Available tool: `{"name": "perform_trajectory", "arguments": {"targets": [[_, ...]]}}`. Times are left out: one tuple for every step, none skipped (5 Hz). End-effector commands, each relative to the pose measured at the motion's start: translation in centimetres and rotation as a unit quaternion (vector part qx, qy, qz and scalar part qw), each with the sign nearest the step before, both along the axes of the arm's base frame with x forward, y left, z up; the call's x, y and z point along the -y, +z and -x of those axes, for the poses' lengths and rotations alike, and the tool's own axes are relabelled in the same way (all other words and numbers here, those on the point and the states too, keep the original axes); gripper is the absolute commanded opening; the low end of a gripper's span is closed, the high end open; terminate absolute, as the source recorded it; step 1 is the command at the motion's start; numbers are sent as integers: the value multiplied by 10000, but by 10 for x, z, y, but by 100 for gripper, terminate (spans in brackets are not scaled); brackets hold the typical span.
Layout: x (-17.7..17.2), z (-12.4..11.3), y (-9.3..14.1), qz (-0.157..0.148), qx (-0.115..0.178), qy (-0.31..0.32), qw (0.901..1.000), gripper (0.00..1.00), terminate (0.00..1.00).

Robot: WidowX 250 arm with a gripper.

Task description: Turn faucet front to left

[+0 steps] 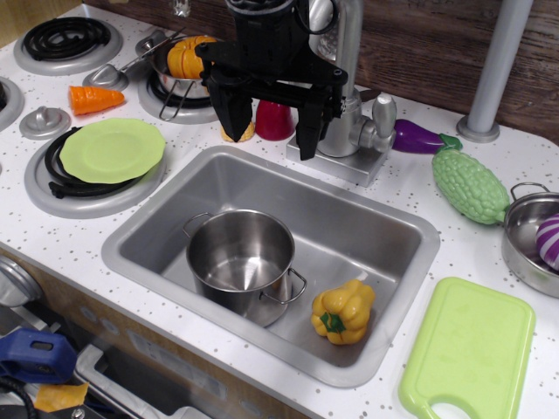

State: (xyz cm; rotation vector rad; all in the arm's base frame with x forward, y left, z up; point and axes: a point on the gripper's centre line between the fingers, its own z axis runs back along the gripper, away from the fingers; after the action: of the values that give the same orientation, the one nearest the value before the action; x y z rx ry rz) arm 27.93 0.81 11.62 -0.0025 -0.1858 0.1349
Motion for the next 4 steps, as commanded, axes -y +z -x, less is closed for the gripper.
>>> {"name": "perform_trajectory", "arguments": {"targets": [[0,0,0,0,0,0,10000,100,0],[-7,-13,-6,-214,391,-98,9990,100,0],[-14,-29,-8,-297,621,-223,9974,100,0],[-22,-40,1,-460,920,-210,9945,100,0]]}}
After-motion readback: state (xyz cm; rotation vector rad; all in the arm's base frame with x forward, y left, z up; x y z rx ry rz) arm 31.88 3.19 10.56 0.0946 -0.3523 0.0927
